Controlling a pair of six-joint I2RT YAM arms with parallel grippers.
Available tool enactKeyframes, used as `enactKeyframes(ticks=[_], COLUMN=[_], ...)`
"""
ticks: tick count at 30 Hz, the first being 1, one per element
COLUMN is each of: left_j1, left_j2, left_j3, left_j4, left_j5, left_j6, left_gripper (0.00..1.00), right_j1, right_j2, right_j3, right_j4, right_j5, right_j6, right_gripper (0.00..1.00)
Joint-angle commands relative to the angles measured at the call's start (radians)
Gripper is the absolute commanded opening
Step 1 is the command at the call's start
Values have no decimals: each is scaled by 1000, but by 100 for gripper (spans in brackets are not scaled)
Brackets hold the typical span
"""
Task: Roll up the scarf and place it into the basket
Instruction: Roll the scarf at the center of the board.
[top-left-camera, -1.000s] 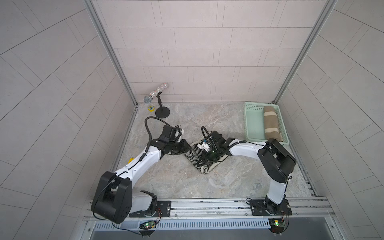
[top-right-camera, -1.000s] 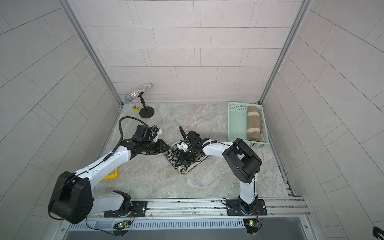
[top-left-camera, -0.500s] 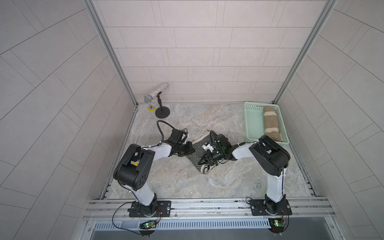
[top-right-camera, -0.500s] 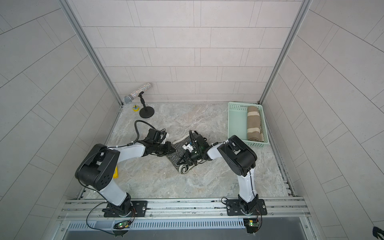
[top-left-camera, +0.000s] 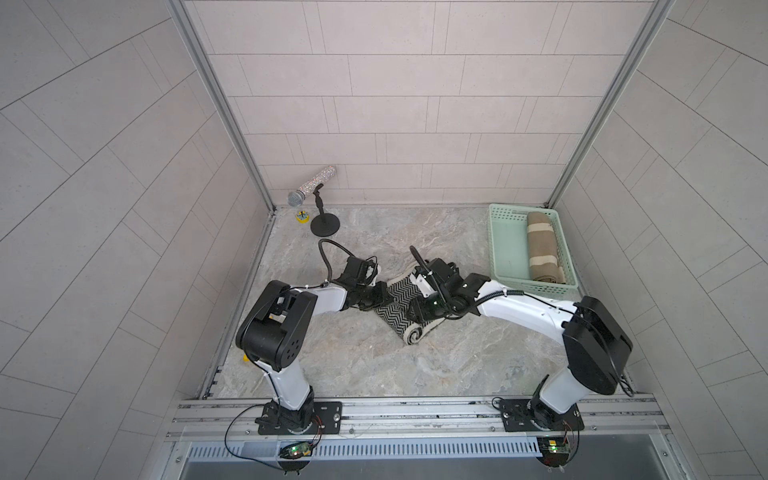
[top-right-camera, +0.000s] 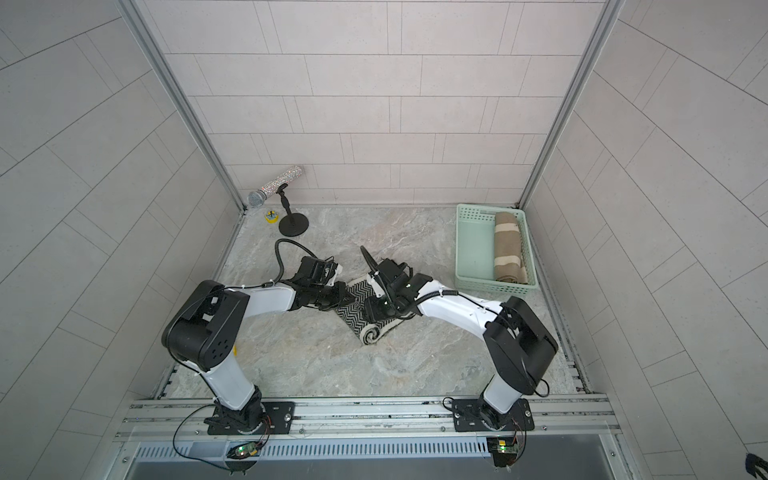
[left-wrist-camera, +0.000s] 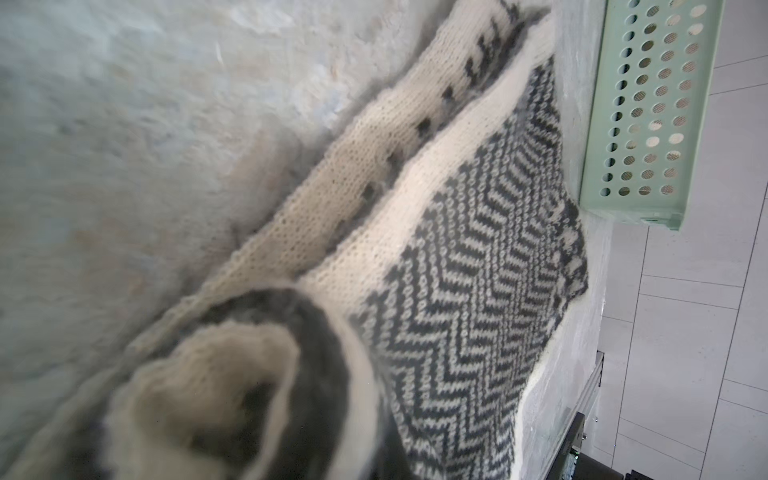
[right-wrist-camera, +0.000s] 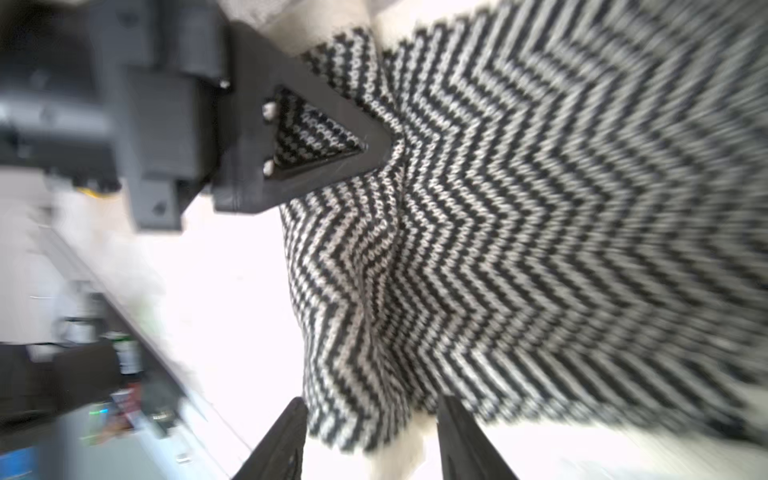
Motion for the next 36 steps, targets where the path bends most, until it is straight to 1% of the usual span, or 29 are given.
enactKeyframes(ticks=[1, 3, 5, 8, 10, 13, 18, 24, 31, 33, 35, 36], left_j1=[-5, -5, -4, -4, -4, -4, -4, -4, -4, -3, -3, -3], left_j2=[30, 32, 35, 39, 39, 40, 47, 52, 25, 11, -5, -17], left_j3=[-22, -20, -16, -9, -7, -5, -3, 1, 25, 39, 49, 50], left_j4=[-104, -104, -104, -105, -106, -108, -110, -110, -138, -164, -183, -187], left_j5=[-47, -44, -38, -28, -25, -22, -16, -3, 25, 25, 24, 22], left_j6=[20, 18, 16, 12, 10, 8, 6, 3, -18, -19, -27, -38], left_gripper=[0, 0, 0, 0, 0, 0, 0, 0, 0, 2, 9, 12], right_j1=[138, 231, 302, 380, 412, 438, 459, 450, 400, 389, 369, 359], right_j2=[-17, 2, 33, 91, 136, 203, 297, 356, 385, 396, 410, 416], right_j3=[38, 75, 112, 151, 171, 191, 198, 170, 89, 70, 61, 56], right_j4=[-201, -227, -245, -257, -263, -254, -214, -180, -127, -114, -108, -103], right_j5=[407, 528, 616, 731, 787, 821, 841, 850, 743, 700, 650, 624], right_j6=[-139, -183, -218, -257, -279, -317, -360, -365, -336, -322, -309, -300], right_gripper=[54, 55, 56, 59, 62, 64, 64, 65, 64, 60, 52, 45])
